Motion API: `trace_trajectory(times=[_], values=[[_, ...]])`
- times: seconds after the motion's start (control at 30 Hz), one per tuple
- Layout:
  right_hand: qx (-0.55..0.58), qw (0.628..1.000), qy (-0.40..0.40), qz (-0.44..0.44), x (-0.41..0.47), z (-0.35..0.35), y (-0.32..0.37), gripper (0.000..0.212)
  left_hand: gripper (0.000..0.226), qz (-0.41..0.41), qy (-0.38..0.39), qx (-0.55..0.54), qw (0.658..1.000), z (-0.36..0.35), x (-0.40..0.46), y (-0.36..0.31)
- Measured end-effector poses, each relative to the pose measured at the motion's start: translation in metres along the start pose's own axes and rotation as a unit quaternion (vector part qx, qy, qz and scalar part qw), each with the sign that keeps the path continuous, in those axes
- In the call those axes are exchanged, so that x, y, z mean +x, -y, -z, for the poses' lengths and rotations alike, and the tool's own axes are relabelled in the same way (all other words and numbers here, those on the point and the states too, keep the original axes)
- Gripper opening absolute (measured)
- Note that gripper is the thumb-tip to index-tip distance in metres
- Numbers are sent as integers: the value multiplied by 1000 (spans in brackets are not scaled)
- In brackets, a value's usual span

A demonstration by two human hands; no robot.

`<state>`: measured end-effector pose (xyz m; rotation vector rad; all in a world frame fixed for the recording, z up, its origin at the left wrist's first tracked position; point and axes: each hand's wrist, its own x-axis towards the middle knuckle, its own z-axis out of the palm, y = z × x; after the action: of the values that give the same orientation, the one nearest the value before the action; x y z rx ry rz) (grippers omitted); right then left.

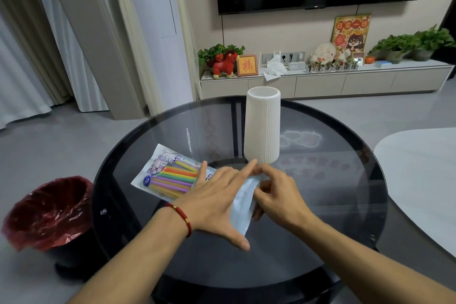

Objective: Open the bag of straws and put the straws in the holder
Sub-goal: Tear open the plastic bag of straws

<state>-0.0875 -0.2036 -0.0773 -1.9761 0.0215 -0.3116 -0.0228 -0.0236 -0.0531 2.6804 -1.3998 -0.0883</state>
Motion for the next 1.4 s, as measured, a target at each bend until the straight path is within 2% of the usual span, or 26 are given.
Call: trace_trajectory(times=[0.1,0.17,0.23,0.27,0.33,0.4,0.47,0.53,0.6,0.73,0.83,0.87,0.97,1.1,1.23,1.33,1.4], values=[[8,1000,-17,-9,3,6,-1,23,148,-27,-1,48,999,-1,1,2],[31,999,-3,-25,4,11,-3,21,121,-27,-58,84,994,-3,4,2],[10,1000,1,-18,4,10,-6,18,77,-29,-128,51,990,0,8,3],[-41,999,-11,2,3,7,-8,15,60,-29,-155,21,987,3,8,5],[-180,980,-55,64,0,-1,-9,21,49,-21,-186,-26,982,6,5,11],[-256,951,-116,130,-1,-6,-6,25,53,-1,-180,-55,982,3,2,21],[-254,942,-154,157,-1,-7,1,21,63,22,-184,-65,980,1,1,29],[-192,964,-118,139,-1,-9,6,10,72,45,-190,-63,979,0,1,33],[-111,989,-52,87,-2,-9,11,16,84,60,-173,-59,981,-2,0,36],[-163,982,-56,82,7,-5,17,15,100,72,-145,-18,987,-8,1,33],[-55,997,47,30,7,-11,21,14,100,69,-150,-38,985,-7,4,27],[-27,998,57,11,5,-15,20,14,99,63,-144,-38,987,-7,5,24],[11,999,16,-31,7,-16,12,24,93,47,-148,-25,988,-11,6,16],[75,995,-7,-61,16,8,7,4,84,73,-168,-13,983,-11,3,22],[85,994,-3,-69,12,32,-5,6,86,98,-158,3,983,-13,-3,38],[98,990,3,-98,10,32,-10,20,85,91,-157,-1,983,-12,-1,36],[104,991,16,-84,10,21,-7,31,90,86,-152,1,985,-14,3,30]])
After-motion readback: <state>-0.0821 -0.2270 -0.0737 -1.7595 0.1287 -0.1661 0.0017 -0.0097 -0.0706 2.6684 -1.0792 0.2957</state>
